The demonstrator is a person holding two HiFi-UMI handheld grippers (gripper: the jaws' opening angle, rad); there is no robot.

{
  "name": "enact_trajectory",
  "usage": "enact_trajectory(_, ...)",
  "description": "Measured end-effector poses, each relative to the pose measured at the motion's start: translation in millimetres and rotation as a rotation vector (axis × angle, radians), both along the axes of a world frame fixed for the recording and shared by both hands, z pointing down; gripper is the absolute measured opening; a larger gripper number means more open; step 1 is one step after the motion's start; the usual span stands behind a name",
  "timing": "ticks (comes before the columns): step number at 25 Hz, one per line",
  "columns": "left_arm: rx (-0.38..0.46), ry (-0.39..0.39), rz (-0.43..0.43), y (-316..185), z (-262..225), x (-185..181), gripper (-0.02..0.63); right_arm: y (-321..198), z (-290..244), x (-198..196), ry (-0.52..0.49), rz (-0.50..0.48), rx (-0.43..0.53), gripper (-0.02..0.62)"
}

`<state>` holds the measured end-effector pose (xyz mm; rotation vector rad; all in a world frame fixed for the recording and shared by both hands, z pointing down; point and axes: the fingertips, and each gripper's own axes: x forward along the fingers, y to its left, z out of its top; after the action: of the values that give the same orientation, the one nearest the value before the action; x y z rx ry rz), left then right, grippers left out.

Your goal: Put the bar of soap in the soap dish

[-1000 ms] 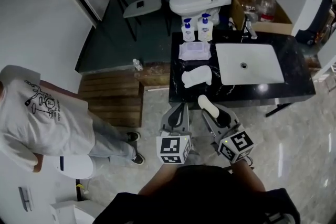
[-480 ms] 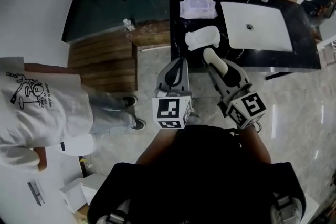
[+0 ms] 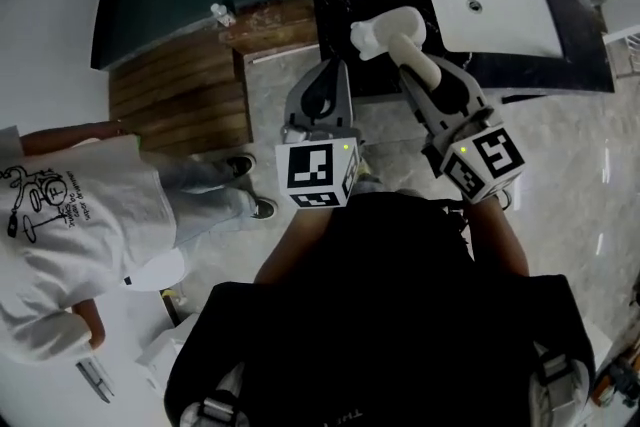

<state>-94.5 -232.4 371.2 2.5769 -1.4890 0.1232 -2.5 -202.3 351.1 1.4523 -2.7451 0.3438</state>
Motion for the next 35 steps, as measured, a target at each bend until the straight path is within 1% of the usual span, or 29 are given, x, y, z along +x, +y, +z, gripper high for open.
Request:
enact_trajectory(8, 0.014, 0.016, 0.032, -8.0, -3.5, -1.1, 0.003, -4.3, -4.7, -2.1, 0.033, 0.035, 0.020, 0.117)
enact_trajectory(11, 0.009, 0.025, 0.037, -6.9, -3.2, -0.6, 0.003, -2.2, -8.3, -0.1, 0.035, 0.044, 0.025, 0.117)
enact_trajectory(15, 0.025, 0.037, 0.042, -9.2, -10.6, 4.0, 0.003, -3.7, -10.3, 5.4, 0.037, 0.050, 0.023, 0.117)
enact_trajectory(23, 0.039, 0.018, 0.019, -25.4, -16.4, 11.2, 0.003, -18.4, -6.1, 16.2, 0.046, 0.018, 0.012, 0.117)
enact_trajectory(35, 0.026, -0.019, -0.013, -73.9, -11.8, 38.0, 0.003, -69.6, -0.7, 45.1, 0.041, -0.039, 0.011, 0.117)
